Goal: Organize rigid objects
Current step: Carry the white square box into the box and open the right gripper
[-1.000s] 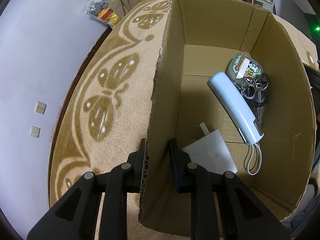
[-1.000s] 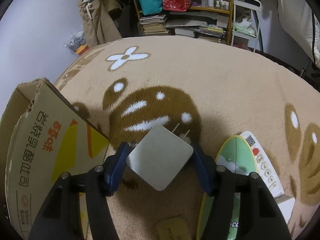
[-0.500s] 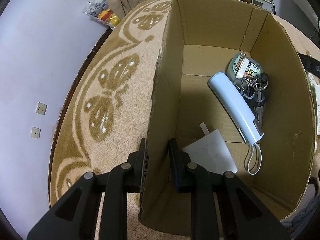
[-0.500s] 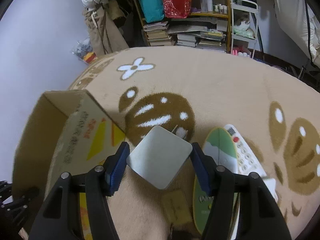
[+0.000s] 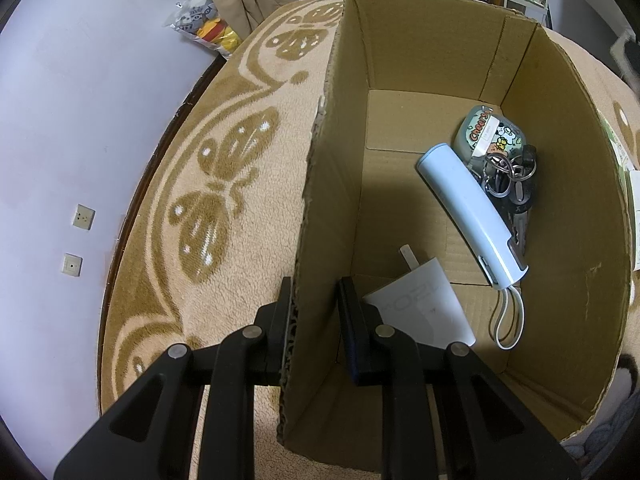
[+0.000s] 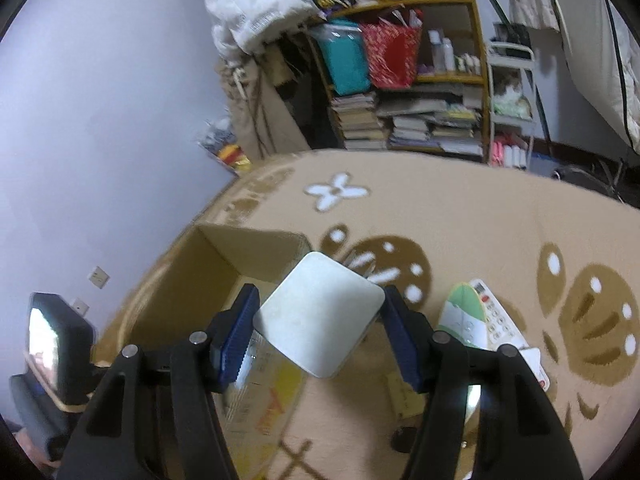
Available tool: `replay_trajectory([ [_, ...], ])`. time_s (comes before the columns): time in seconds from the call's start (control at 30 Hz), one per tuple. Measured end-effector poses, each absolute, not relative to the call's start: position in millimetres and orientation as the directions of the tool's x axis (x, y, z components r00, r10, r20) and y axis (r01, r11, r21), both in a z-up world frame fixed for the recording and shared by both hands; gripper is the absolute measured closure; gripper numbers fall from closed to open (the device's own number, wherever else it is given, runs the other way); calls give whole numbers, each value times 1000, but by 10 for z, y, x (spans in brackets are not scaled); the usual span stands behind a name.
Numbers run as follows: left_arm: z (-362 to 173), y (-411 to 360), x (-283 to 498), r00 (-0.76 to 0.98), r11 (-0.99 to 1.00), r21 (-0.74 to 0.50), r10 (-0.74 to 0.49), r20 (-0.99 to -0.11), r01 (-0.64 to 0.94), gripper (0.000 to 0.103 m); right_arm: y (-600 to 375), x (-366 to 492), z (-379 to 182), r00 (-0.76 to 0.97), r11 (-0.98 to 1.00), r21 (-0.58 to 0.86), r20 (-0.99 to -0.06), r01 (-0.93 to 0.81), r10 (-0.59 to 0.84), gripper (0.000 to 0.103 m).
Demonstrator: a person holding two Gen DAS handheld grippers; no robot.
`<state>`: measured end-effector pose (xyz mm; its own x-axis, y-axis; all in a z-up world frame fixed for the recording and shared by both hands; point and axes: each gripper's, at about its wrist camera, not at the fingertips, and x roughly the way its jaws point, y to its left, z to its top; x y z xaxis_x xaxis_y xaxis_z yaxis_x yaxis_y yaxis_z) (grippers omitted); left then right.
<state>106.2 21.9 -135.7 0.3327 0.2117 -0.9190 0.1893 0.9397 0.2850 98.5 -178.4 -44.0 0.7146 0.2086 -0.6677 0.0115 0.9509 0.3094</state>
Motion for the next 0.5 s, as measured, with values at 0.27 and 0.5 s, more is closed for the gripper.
replay_trajectory([
  [0.27, -1362, 216, 1063, 334, 939, 288, 214, -918, 190, 82, -1525, 903, -273, 741, 944, 319, -614, -83, 273, 37],
  [0.5, -1368, 211, 1065, 334, 939, 289, 216, -918, 188, 82, -1356, 906, -365, 718, 937, 330, -624, -116, 308, 37],
])
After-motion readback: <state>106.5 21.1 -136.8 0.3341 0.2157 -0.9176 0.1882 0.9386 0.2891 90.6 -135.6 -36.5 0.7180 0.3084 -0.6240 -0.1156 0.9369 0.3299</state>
